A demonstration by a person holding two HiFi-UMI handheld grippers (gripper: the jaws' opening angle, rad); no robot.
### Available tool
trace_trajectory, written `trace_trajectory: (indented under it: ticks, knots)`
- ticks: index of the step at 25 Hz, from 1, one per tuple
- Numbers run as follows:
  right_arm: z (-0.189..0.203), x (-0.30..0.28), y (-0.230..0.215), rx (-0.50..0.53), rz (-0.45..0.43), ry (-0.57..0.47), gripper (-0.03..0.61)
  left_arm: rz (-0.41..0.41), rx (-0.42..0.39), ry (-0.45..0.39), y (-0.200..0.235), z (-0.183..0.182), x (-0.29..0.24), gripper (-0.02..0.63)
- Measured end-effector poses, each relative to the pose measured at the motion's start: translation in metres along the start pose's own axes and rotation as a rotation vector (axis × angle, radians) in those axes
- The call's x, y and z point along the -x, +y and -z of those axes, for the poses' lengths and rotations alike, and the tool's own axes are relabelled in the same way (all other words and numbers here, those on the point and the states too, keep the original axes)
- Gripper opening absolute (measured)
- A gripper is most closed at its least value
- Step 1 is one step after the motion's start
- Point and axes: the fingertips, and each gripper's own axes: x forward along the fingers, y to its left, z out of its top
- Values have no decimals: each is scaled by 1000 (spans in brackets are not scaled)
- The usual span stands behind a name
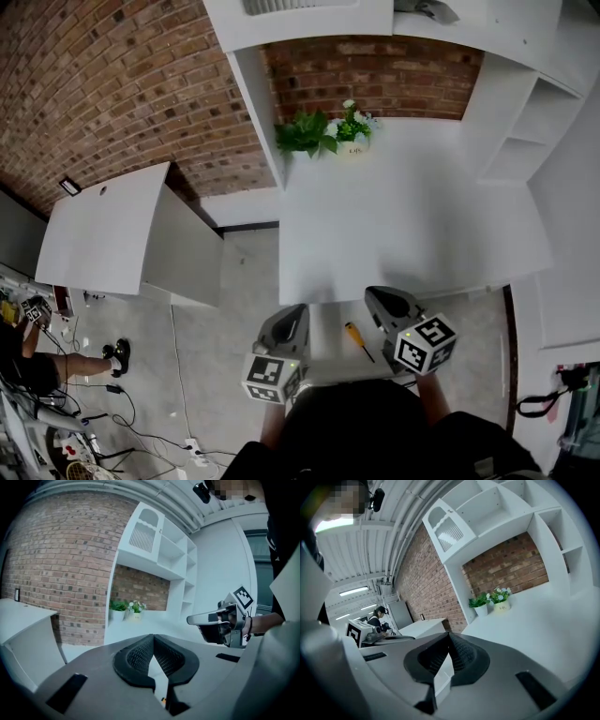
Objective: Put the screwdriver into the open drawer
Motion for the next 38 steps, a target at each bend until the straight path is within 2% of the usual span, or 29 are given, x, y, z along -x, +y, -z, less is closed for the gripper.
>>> trace_trajectory:
  ticks: [8, 13, 23, 38]
  knots:
    - [-47, 15, -2, 35, 43, -149, 15, -86, -12, -129, 13, -32, 18, 8]
    - [-63, 24, -5, 65, 65, -211, 15, -138, -33, -179, 25, -47, 29, 8]
    - [-64, 26, -2, 163, 85, -202, 14, -146, -72, -192, 23, -58, 32, 8]
    - [-55, 26, -8, 164, 87, -171, 15, -150, -76, -173, 22, -56, 29, 8]
